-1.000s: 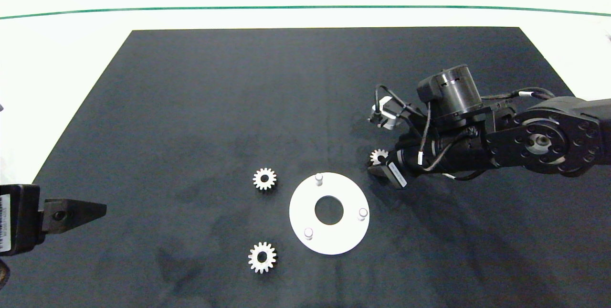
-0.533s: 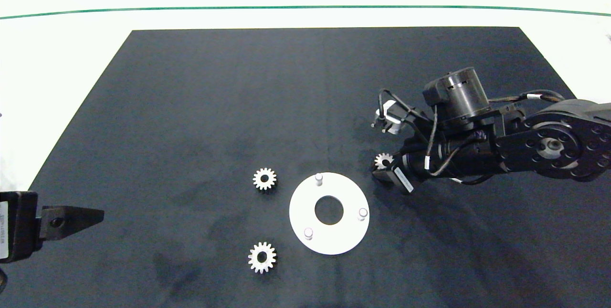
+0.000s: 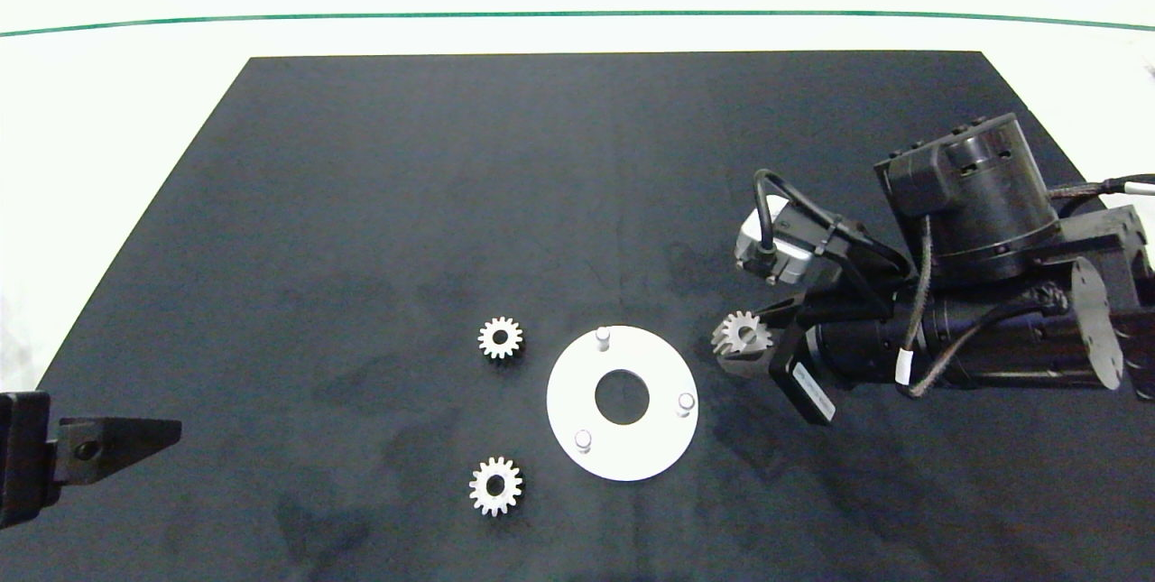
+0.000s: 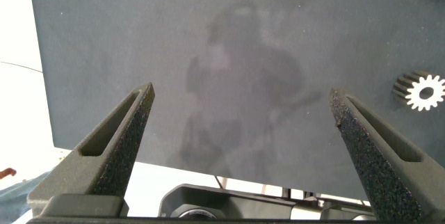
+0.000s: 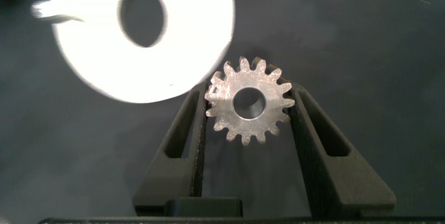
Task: Install three planetary gears onto the carrier pins
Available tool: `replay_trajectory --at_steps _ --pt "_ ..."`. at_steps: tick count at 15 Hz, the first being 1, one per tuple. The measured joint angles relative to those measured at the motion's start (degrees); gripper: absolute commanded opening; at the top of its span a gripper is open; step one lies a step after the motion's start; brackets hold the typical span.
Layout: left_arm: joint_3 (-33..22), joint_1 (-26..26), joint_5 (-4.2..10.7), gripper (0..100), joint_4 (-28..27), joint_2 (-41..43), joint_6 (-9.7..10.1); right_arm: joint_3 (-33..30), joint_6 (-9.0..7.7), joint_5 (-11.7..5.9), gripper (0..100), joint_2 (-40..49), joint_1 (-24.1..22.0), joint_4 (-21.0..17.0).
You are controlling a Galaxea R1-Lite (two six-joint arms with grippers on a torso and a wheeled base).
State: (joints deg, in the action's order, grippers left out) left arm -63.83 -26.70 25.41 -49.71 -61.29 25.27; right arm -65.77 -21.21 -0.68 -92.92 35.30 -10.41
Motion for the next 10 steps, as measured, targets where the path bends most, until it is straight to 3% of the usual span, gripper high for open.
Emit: replay_trajectory --at_steps 3,7,10 --pt "0.0 0.2 0.02 100 0.0 1.0 -0.05 2.2 0.02 -2.21 19 1.9 4.5 0.0" --pt "0.0 0.2 0.15 100 0.0 1.8 -0.09 3.0 0.16 -3.63 19 2.1 7.5 0.2" --pt "-0.1 0.1 0.17 100 0.0 1.9 -0.11 2.9 0.32 -3.63 19 1.3 7.7 0.4"
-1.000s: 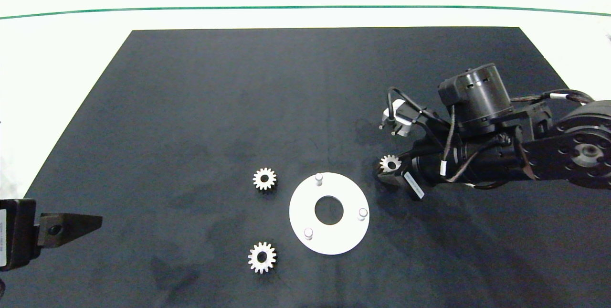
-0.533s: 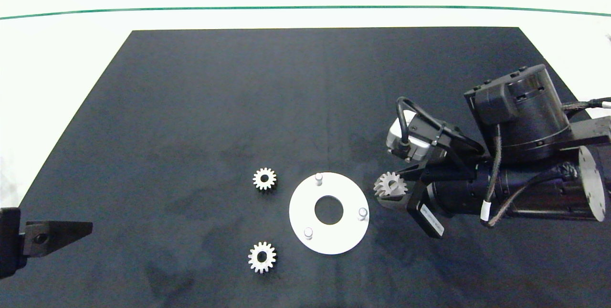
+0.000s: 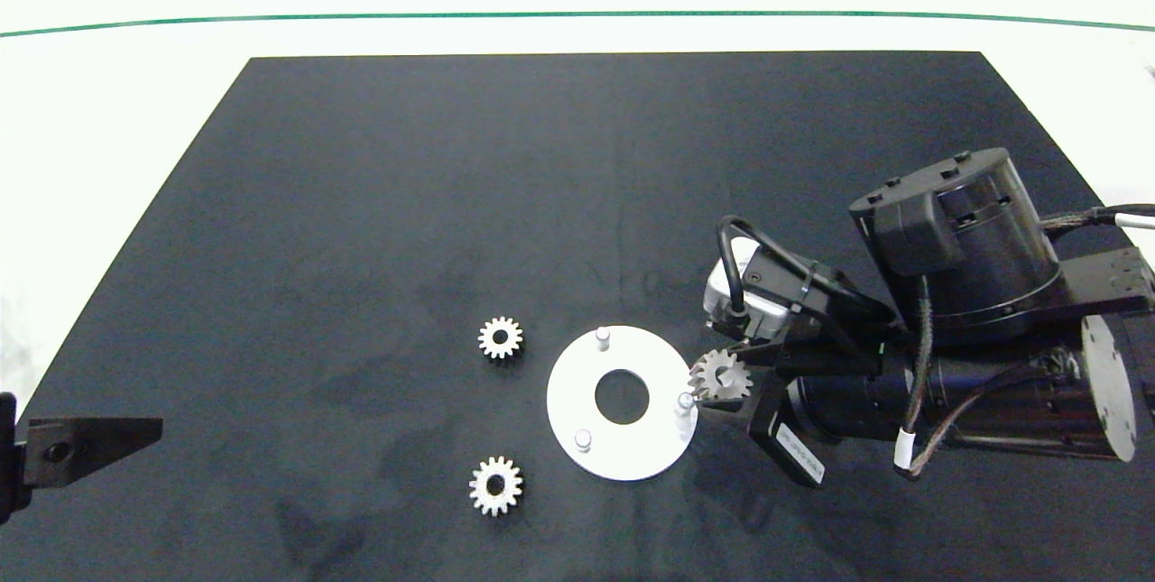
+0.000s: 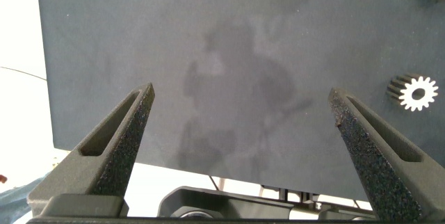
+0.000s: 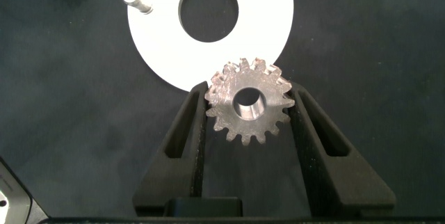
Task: Install three planetary gears onto the carrier pins
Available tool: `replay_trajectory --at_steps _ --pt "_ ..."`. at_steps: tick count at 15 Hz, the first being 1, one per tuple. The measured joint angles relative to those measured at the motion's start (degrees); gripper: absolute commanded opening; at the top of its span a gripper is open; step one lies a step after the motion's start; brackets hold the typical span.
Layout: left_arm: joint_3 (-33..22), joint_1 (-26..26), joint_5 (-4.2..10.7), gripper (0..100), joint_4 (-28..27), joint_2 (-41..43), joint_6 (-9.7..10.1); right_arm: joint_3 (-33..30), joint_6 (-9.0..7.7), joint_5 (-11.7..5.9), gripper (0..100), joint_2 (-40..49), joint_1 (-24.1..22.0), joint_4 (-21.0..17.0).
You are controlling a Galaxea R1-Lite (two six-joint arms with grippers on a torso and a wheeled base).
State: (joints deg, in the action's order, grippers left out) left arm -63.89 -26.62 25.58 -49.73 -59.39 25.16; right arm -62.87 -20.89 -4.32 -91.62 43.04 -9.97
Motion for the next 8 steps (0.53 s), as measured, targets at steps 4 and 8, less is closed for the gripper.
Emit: replay_trajectory --at_steps 4,8 --pt "0.0 0.0 0.0 100 0.0 0.1 0.0 -0.5 0.11 -0.52 19 -2.1 0.0 0.2" --pt "0.0 0.0 0.0 100 0.0 0.1 -0.26 -0.7 0.2 -0.56 19 -3.8 0.0 1.7"
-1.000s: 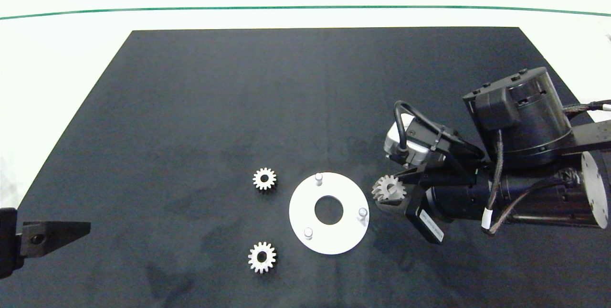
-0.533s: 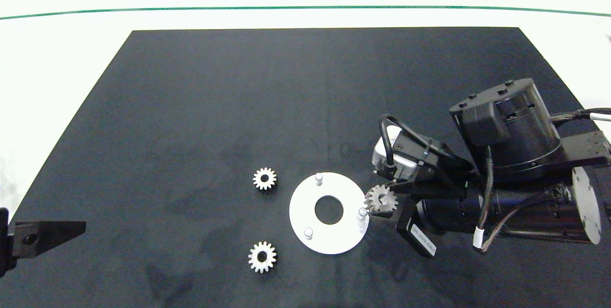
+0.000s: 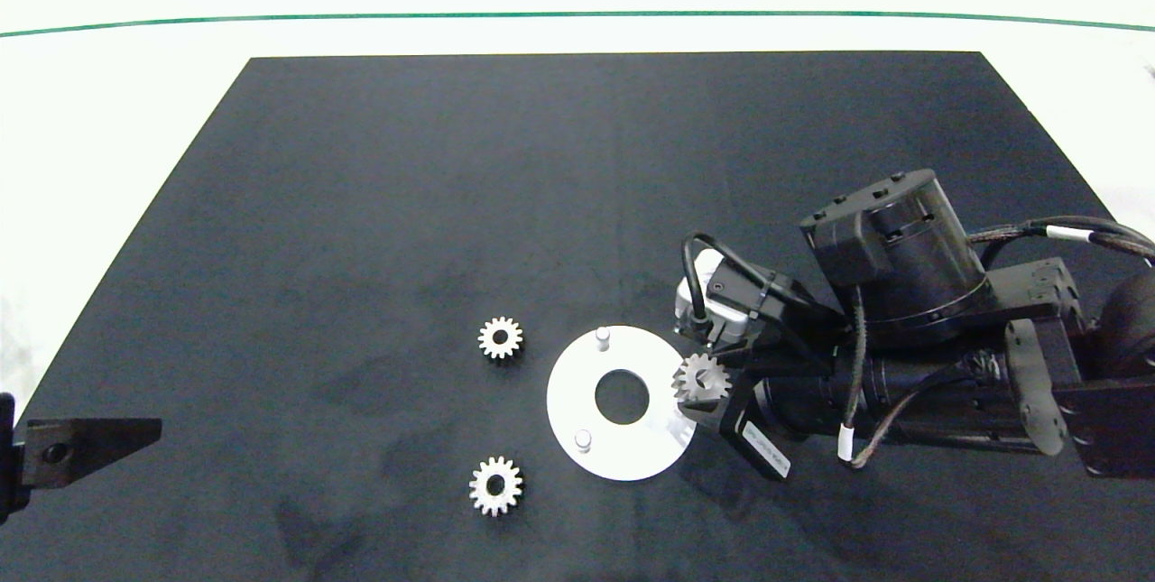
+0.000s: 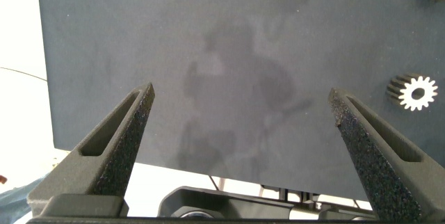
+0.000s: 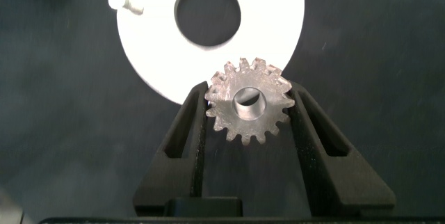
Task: Install three planetary gears onto the carrier pins
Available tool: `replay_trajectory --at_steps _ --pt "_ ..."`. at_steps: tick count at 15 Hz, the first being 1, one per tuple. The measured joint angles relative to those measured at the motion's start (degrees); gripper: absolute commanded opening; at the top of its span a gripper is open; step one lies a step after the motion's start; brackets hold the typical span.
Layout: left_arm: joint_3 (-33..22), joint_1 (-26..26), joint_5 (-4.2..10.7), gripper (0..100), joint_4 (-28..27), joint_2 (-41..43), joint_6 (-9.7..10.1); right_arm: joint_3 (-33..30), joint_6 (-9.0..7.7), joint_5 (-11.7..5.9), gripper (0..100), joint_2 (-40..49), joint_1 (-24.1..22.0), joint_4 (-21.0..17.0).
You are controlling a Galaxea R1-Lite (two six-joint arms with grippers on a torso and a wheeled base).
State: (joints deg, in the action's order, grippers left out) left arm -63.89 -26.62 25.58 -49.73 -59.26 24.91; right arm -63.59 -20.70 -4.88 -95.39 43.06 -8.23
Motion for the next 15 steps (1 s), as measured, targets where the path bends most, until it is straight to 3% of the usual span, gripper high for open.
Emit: replay_trajectory --at_steps 15 --pt "0.1 -0.2 0.0 100 -0.1 0.0 -0.11 0.2 0.01 0.06 19 -2.0 0.2 0.5"
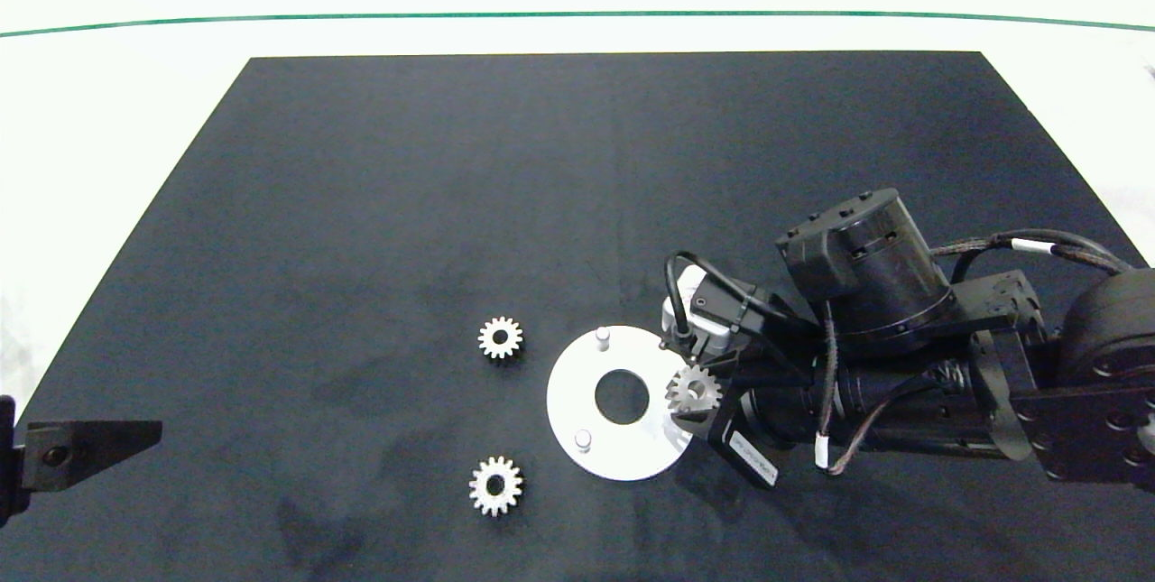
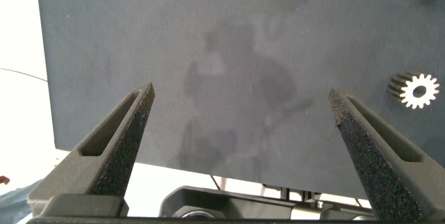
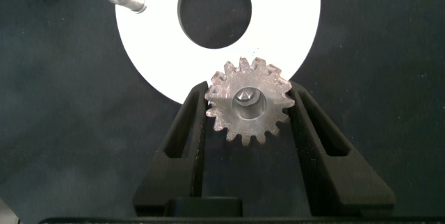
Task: Install three planetary gears onto the carrier pins
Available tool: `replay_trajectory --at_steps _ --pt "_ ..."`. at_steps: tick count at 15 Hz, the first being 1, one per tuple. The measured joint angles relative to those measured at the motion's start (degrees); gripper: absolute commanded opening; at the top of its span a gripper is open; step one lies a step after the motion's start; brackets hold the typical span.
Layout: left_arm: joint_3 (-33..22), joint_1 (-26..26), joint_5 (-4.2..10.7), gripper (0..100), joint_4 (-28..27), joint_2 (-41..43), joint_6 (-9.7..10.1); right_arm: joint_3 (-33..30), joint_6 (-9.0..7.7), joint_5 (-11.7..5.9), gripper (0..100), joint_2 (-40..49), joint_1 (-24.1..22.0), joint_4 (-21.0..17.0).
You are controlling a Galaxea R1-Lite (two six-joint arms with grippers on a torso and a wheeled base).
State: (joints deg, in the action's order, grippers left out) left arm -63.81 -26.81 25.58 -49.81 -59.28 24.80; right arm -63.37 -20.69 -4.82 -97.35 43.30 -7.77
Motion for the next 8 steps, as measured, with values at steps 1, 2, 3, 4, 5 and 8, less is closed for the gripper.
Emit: replay_trajectory --at_steps 1,2,3,4,5,8 --pt "0.0 0.0 0.0 100 0.0 0.0 0.0 0.0 0.0 0.05 19 0.0 0.2 0.0" --pt "0.0 0.0 0.0 100 0.0 0.0 0.0 0.0 -0.01 0.09 19 -0.1 0.2 0.0" --pt "0.0 0.0 0.0 100 0.0 0.0 0.0 0.0 -0.01 0.09 19 -0.1 0.3 0.0" --pt "0.0 0.0 -0.04 100 0.0 0.0 0.0 0.1 0.0 0.09 19 -0.1 0.4 0.0" --pt "-0.1 0.0 -0.02 100 0.0 0.0 -0.05 0.1 -0.01 0.11 19 -0.2 0.5 0.0" --pt "-0.2 0.0 -0.02 100 0.0 0.0 -0.07 0.1 0.0 -0.04 19 -0.4 0.5 0.1"
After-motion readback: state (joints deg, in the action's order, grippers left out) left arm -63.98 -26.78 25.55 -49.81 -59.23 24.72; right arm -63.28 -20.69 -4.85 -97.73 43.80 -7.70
